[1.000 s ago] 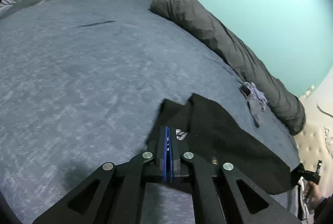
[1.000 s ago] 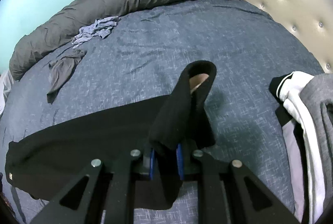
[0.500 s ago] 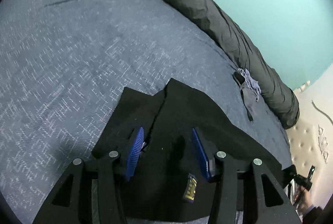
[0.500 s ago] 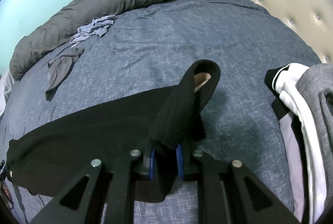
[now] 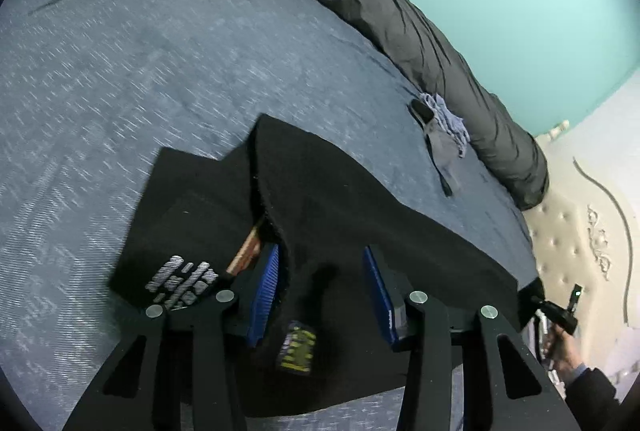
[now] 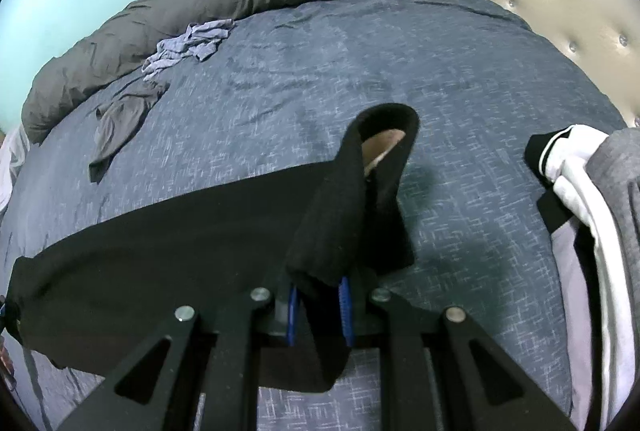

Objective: Fold clothes

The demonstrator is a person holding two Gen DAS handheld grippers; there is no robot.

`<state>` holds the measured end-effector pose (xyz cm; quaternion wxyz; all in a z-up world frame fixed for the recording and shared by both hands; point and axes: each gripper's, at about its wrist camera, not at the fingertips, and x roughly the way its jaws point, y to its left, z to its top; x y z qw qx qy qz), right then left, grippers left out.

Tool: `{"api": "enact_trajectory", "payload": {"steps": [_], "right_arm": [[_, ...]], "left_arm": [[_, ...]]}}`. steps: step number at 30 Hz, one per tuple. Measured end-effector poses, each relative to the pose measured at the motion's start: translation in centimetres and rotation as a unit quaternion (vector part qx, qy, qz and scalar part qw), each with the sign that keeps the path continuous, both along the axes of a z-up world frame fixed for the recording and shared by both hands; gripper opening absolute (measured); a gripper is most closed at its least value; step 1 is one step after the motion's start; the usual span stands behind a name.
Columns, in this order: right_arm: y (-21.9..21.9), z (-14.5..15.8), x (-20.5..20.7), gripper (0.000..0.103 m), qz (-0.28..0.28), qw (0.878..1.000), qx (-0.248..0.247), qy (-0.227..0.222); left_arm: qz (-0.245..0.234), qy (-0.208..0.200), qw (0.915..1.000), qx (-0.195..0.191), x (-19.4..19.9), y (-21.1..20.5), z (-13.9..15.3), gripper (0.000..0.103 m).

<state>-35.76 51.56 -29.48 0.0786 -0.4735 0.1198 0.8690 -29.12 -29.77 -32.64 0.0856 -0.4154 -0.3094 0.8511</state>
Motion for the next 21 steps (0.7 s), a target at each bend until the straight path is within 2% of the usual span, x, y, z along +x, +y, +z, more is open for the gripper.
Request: {"api": "enact_trajectory", "payload": {"steps": [2,6,7,8,9,10,17,21], "right_arm": [[0.0,0.0,0.0,0.016,-0.001,1.000,0.002,0.000],[0.2,0.0,0.1,0.016,-0.003,1.000,0.005,-0.003],[0.3,0.0,0.1,0.016,-0.005,1.000,0.005,-0.003],[0.4,0.0,0.2,0.016,-0.007,1.000,0.005,-0.004],[0.6,-0.1,0.2,0.016,-0.009,1.000,0.005,-0.005],[0.6,-0.1,0.3,0.016,-0.011,1.000,0.005,-0.005],[0.4,0.0,0.4,0.016,-0.010,1.000,0.005,-0.005],[0.2,0.5,0.3,0.016,-0.009,1.000,0.005,-0.001]], "left_arm": [[0.010,0.004,0.9999,-0.004,-0.3,-0.1,-0.3,0.052],[0.023,0.006,0.9997,-0.011,-1.0,-0.1,-1.3,0.051],[0.024,0.008,0.9995,-0.016,-1.0,0.0,-1.4,0.042],[0.028,0.008,0.9991,-0.030,-0.9,0.1,-1.3,0.030],[0.031,0.008,0.9985,-0.044,-0.8,0.2,-1.2,0.005],[0.034,0.009,0.9978,-0.055,-0.7,0.3,-1.1,0.003],[0.064,0.049,0.9942,-0.071,0.9,-0.9,1.1,0.002],[0.096,0.072,0.9909,-0.060,2.8,-2.8,2.6,0.002]]}}
